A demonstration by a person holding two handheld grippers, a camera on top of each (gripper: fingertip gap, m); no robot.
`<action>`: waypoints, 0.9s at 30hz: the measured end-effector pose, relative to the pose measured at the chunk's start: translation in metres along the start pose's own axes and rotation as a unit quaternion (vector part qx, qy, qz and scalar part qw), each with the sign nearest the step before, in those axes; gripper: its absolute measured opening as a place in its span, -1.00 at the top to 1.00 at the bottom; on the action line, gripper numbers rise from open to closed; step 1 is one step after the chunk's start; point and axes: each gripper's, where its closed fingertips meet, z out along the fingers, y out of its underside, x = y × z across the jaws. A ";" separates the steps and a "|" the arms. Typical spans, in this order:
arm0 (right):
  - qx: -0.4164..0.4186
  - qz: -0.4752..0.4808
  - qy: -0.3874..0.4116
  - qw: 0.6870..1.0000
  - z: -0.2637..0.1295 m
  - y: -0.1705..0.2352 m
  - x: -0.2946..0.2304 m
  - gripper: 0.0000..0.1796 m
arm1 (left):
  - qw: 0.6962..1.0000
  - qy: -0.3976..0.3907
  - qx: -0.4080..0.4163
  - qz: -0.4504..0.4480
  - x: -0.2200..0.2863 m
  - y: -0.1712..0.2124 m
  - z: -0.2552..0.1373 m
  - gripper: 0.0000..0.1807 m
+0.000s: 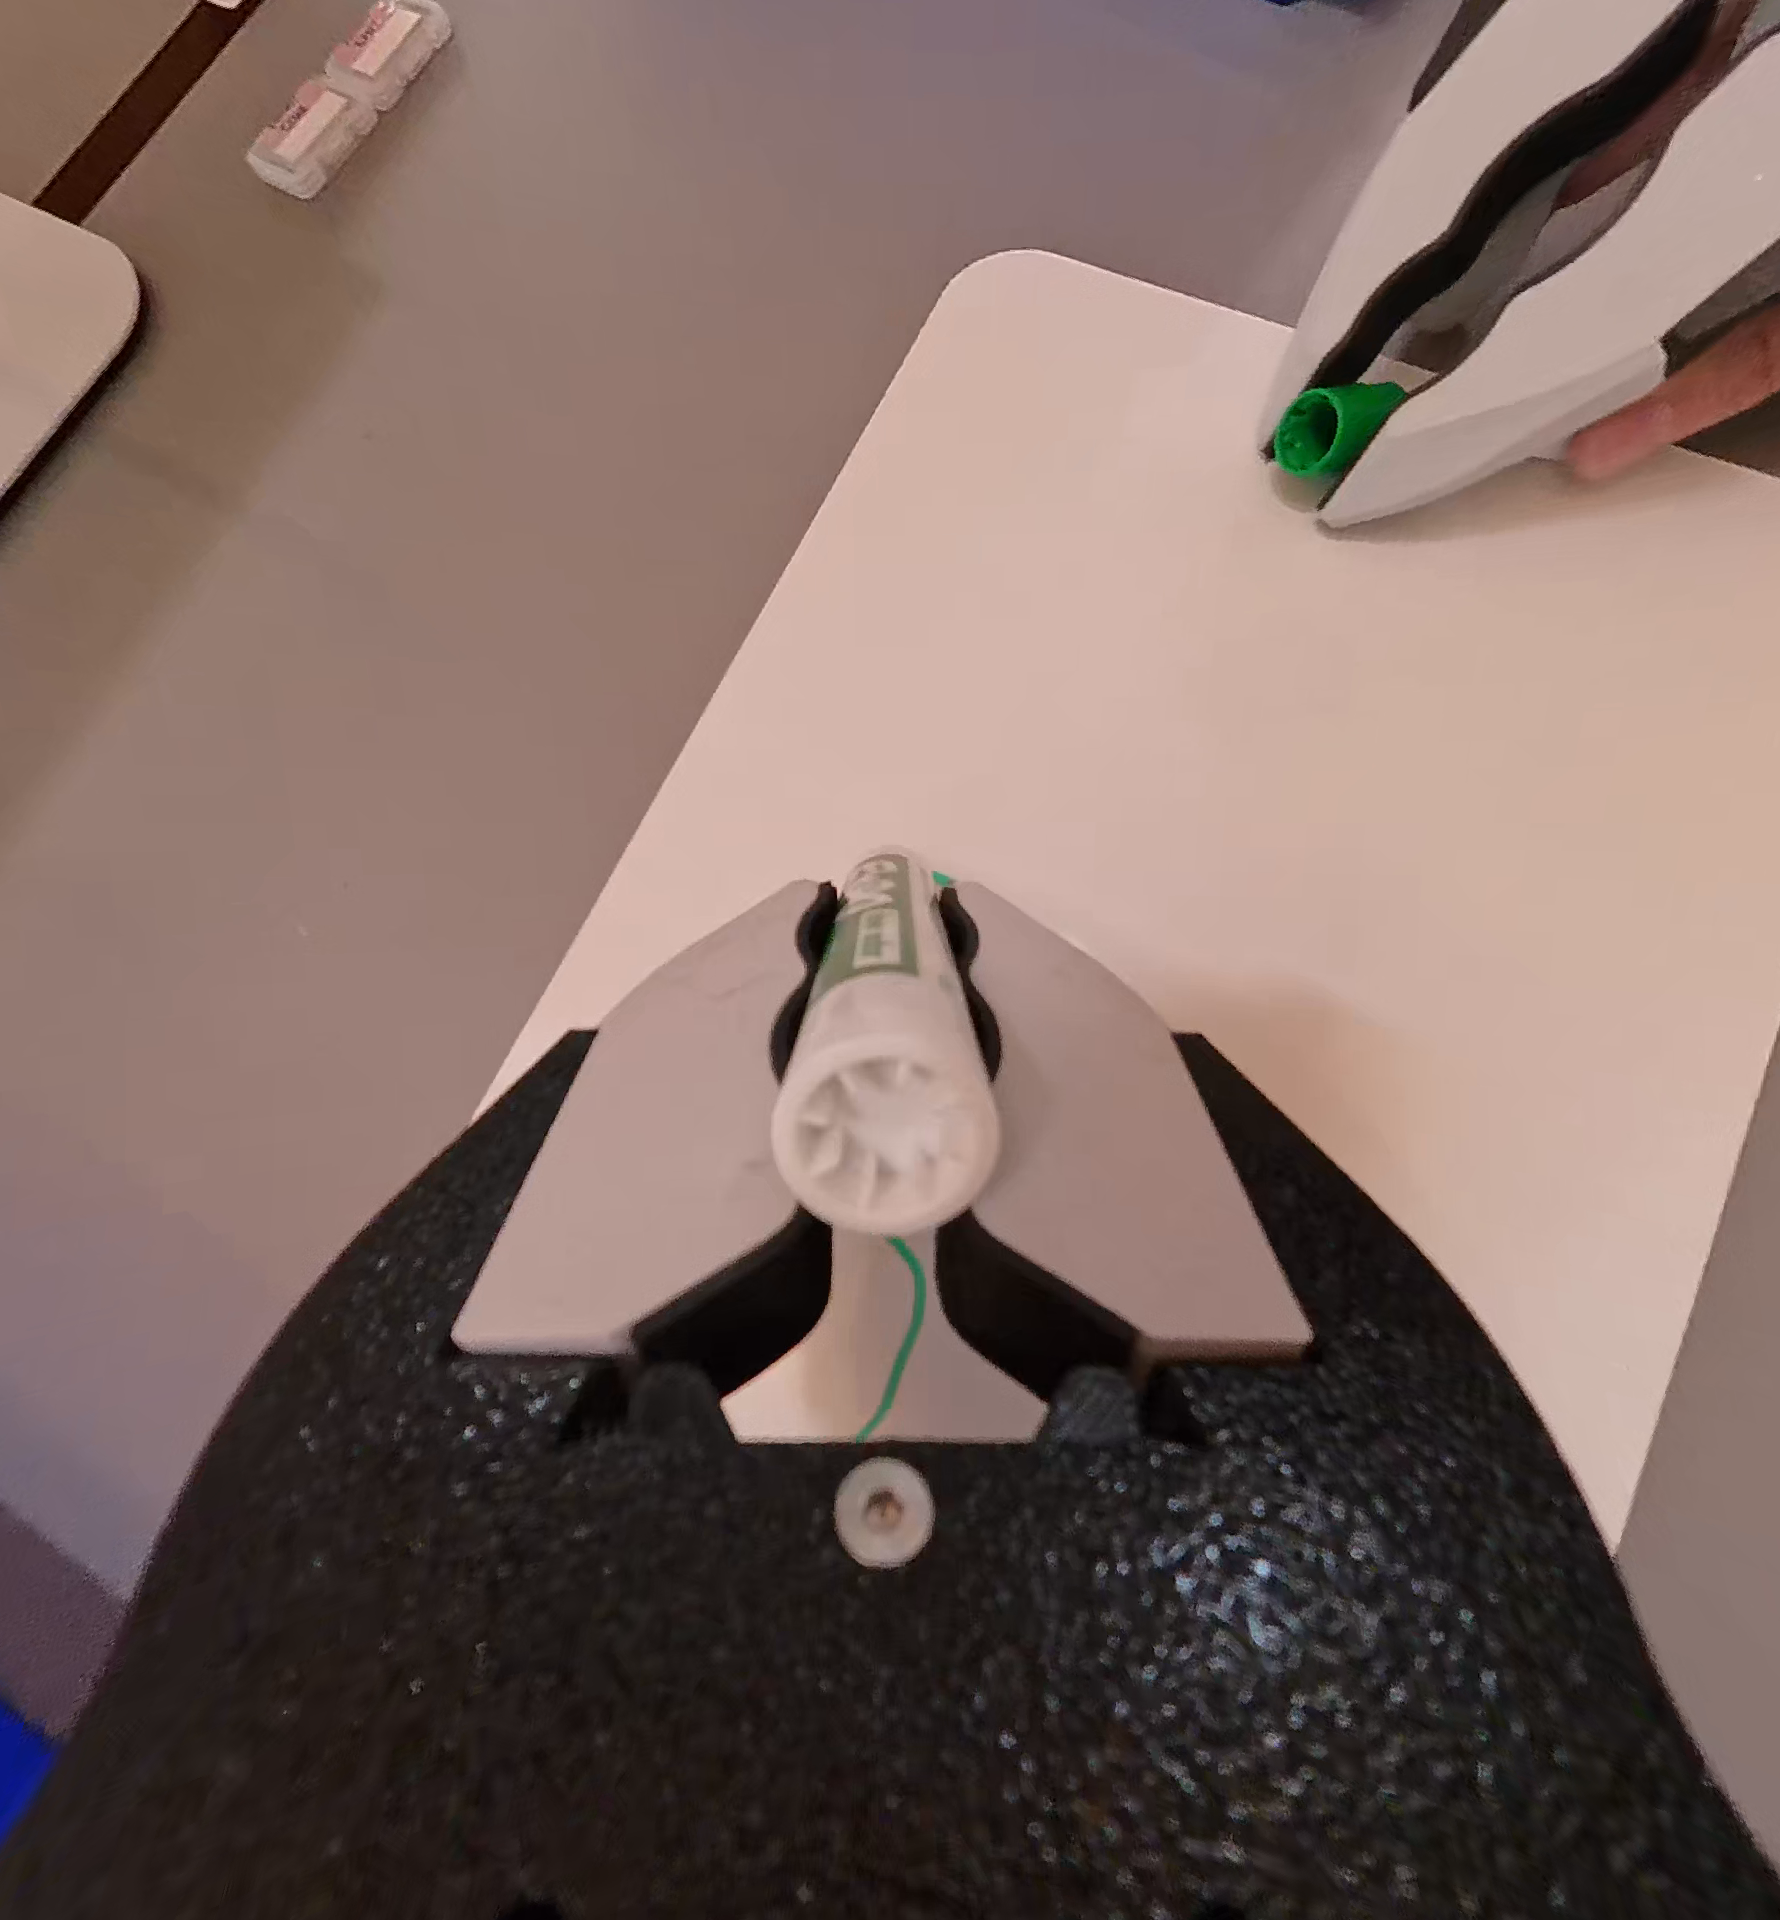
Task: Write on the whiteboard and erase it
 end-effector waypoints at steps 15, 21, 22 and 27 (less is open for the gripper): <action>-0.001 -0.005 -0.006 1.000 -0.001 0.001 -0.001 0.79 | 1.000 -0.006 -0.017 0.009 -0.001 -0.001 0.001 0.79; -0.001 -0.006 -0.006 1.000 -0.001 0.001 -0.001 0.79 | 1.000 -0.012 -0.024 0.015 -0.001 -0.002 0.001 0.78; -0.001 -0.006 -0.006 1.000 -0.001 0.001 -0.001 0.79 | 1.000 -0.011 -0.025 0.014 -0.001 -0.002 0.001 0.78; -0.001 -0.007 -0.007 1.000 -0.001 0.000 -0.001 0.79 | 0.999 -0.001 0.036 -0.014 0.001 -0.019 -0.007 0.79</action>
